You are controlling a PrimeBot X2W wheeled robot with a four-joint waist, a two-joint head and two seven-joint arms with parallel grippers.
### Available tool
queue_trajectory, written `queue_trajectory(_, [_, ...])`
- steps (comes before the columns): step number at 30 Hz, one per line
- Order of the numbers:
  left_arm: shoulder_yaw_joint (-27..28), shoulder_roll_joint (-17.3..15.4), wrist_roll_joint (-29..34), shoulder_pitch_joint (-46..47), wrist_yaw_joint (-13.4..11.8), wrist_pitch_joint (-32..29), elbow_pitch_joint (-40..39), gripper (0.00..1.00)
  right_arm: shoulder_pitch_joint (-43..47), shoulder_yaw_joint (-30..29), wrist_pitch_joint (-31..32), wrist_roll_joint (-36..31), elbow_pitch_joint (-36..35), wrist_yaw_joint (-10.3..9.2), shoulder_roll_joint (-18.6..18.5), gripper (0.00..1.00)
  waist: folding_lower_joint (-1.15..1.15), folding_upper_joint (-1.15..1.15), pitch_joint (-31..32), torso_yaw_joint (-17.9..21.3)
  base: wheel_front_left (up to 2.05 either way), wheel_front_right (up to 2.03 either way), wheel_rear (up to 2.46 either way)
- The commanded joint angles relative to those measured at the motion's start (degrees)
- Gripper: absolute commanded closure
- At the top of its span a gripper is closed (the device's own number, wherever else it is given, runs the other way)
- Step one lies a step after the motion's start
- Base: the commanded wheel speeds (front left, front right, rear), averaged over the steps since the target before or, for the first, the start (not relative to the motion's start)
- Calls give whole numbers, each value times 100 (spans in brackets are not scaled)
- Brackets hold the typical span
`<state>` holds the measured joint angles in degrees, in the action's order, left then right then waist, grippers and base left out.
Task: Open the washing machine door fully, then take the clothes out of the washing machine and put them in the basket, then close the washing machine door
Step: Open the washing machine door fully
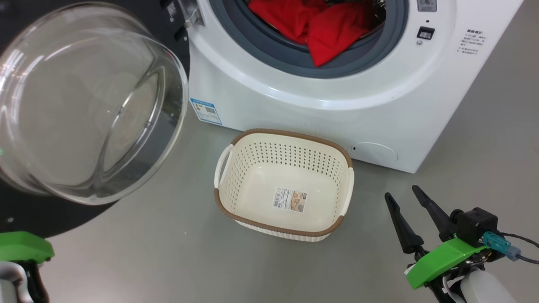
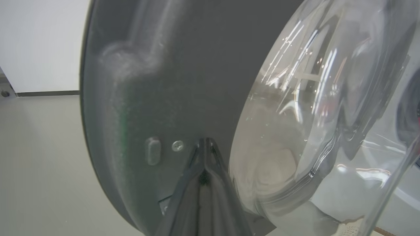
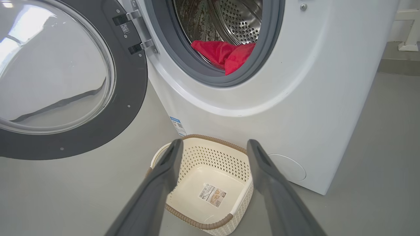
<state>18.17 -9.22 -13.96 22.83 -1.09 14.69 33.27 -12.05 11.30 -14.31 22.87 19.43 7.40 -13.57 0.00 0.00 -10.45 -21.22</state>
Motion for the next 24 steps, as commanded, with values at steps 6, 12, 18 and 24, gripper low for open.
queue_trajectory(6, [484, -486, 183, 558, 37, 31, 249, 100, -221, 144, -69, -55, -167, 9, -80, 0, 0, 0, -230, 77, 0, 0, 0])
queue_trajectory(12, [691, -643, 298, 845, 44, 31, 569, 100, -279, 140, -69, -61, -179, 9, -106, 0, 0, 0, -348, 100, 0, 0, 0])
queue_trajectory(18, [808, -698, 408, 996, 33, 31, 701, 100, -322, 140, -69, -65, -186, 9, -119, 0, 0, 0, -435, 101, 0, 0, 0])
queue_trajectory(24, [933, -725, 494, 1105, 56, 31, 807, 100, -382, 141, -69, -68, -183, 9, -130, 0, 0, 0, -478, 106, 0, 0, 0])
